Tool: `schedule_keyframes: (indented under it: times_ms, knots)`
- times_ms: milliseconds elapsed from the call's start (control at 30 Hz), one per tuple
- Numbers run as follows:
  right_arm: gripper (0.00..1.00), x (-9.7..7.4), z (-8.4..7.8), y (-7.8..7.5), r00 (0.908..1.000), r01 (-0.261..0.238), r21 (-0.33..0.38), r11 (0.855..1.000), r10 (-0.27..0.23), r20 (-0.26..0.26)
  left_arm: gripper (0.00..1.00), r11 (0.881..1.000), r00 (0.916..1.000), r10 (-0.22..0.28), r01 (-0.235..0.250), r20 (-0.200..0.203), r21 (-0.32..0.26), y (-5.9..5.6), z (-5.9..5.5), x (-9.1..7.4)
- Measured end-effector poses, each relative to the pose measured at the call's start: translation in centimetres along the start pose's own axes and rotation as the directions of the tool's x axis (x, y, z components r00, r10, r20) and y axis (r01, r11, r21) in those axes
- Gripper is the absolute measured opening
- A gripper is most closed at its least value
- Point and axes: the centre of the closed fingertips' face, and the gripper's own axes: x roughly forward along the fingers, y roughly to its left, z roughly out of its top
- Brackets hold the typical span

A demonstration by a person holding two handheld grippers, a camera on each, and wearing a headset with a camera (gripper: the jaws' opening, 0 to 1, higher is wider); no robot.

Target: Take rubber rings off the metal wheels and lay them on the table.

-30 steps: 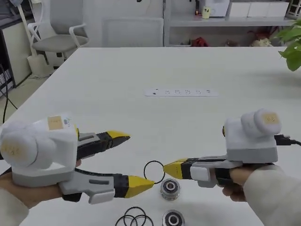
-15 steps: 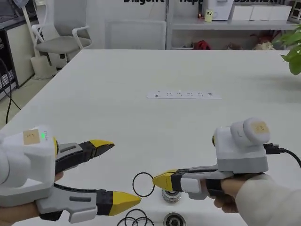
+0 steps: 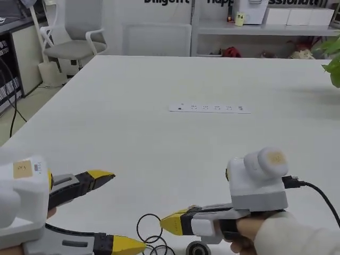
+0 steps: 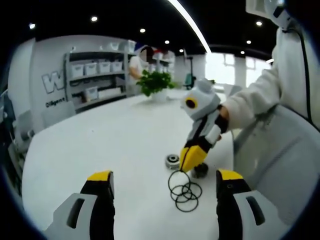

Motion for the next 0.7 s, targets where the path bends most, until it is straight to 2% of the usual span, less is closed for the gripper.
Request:
schedule_keyframes:
  times_ms: [267, 467, 700]
  knots:
    - [0.0, 0.9, -2.1, -1.0, 0.997, 0.049, -0.013, 0.999, -0.049, -0.06, 0.84, 1.0, 0.9999, -0.001, 0.001, -0.014, -0.007, -0.1, -0.6, 0.1]
    - [0.0, 0.6, -2.3, -2.0, 0.9938, 0.091, -0.009, 0.996, -0.091, -0.063, 0.84, 1.0, 0.9997, -0.005, 0.005, -0.024, -0.013, -0.1, -1.0, 0.1]
    - [0.0, 0.5, -2.4, -2.6, 0.9907, 0.118, -0.012, 0.993, -0.119, -0.066, 0.84, 1.0, 0.9996, -0.01, 0.009, -0.026, -0.014, -0.2, -1.1, 0.2]
